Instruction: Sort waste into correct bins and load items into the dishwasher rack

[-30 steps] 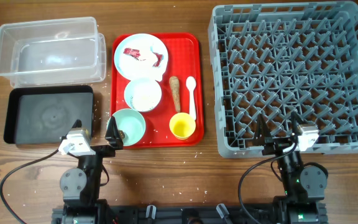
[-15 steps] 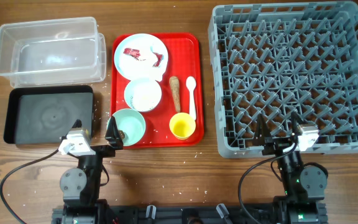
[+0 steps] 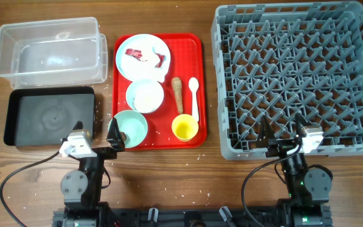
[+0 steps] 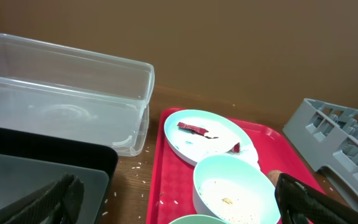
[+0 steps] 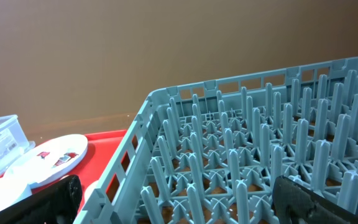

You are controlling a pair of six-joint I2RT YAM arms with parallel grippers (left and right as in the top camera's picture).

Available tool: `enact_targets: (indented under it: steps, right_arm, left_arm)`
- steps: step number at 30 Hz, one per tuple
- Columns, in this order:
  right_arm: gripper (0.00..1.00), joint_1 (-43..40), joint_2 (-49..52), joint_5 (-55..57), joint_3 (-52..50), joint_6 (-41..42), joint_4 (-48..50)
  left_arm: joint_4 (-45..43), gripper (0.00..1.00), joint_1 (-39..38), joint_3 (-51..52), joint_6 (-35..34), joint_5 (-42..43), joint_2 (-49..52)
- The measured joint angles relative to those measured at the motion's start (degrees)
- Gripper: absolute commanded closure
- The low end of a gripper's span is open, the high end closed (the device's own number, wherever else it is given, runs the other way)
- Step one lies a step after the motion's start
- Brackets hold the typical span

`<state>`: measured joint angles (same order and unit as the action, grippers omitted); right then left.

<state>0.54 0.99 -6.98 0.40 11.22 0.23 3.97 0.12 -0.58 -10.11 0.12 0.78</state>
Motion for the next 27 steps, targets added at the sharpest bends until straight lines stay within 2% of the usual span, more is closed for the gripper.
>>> enact_targets:
  steps: [10, 16, 27]
  right_arm:
    - [0.00, 0.00, 0.00, -0.87, -0.02, -0.02, 2.73]
    - [0.00, 0.00, 0.00, -3.69, 0.15, -0.72, 4.96]
    - [0.00, 0.00, 1.75, -4.63, 2.86, -2.67, 6.82]
  left_arm:
    - [-0.76, 0.00, 0.00, 0.00, 0.00, 3.89, 0.00]
    - [-4.48, 0.00, 0.00, 0.00, -0.02, 4.98, 0.00]
    - [-3.82, 0.00, 0.00, -1.86, -0.70, 6.01, 0.13]
